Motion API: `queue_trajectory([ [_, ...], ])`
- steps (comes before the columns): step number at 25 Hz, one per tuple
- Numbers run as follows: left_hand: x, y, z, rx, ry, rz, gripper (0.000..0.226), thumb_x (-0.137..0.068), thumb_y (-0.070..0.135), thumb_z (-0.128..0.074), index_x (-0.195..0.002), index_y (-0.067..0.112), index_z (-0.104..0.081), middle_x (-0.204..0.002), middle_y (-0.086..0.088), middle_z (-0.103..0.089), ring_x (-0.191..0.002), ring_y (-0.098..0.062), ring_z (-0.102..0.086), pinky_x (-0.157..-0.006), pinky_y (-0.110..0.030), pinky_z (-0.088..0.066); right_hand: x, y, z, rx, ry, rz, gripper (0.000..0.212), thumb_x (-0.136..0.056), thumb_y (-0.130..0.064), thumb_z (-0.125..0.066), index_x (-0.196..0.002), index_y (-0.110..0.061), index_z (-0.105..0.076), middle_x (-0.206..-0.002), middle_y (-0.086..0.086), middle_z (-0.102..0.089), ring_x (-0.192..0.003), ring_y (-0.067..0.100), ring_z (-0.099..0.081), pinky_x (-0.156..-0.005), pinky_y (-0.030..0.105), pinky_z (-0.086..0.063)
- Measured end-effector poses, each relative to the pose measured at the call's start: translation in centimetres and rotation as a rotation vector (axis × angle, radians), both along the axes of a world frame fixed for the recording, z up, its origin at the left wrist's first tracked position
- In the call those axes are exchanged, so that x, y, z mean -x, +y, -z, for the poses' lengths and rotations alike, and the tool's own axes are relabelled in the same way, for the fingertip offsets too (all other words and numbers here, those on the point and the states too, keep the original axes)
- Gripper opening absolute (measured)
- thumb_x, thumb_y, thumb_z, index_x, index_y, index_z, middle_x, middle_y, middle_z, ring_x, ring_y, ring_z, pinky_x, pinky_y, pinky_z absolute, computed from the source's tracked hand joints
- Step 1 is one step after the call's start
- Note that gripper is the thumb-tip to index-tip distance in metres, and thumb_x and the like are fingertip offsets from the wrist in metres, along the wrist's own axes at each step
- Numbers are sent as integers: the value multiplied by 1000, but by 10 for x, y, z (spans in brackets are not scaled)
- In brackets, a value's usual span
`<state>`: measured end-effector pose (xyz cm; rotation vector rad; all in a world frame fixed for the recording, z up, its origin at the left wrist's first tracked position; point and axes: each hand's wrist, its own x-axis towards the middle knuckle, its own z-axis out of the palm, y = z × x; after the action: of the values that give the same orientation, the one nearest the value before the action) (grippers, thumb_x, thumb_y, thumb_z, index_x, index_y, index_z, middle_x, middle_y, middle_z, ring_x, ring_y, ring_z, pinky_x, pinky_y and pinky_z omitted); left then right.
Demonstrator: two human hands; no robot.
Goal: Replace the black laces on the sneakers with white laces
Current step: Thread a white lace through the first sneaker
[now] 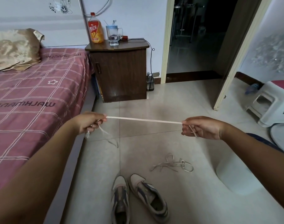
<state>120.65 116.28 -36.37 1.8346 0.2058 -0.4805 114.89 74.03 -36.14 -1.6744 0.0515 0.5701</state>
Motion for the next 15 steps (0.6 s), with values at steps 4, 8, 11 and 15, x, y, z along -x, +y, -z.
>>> queue_trajectory([
  [4,-4,29,29,-102,7,-205,26,-91,20,-59,-68,8,-60,-49,1,-39,-33,-6,-24,-33,-11,-18,1,-17,24,11,69,66,17,-92,-18,-53,-78,-10,-60,-69,5,-63,-69,15,-65,-89,33,-45],
  [8,25,30,75,-373,115,-185,29,-88,16,-61,-60,9,-56,-44,-1,-39,-32,-10,-28,-35,-14,-20,12,-15,85,-3,188,148,18,-91,-15,-55,-75,-8,-61,-67,8,-55,-60,16,-60,-86,35,-45],
  [11,71,-18,137,-318,321,41,26,-92,22,-58,-71,6,-62,-53,-3,-45,-36,-10,-33,-35,-15,-23,35,22,157,47,323,87,20,-93,-17,-54,-80,-6,-63,-78,11,-64,-70,18,-63,-79,32,-46],
  [15,141,-106,235,-367,433,249,20,-93,17,-51,-86,6,-65,-63,-6,-58,-40,-10,-48,-44,-20,-36,86,82,248,200,368,30,12,-91,-20,-59,-87,-11,-65,-92,6,-64,-84,16,-57,-73,28,-42],
])
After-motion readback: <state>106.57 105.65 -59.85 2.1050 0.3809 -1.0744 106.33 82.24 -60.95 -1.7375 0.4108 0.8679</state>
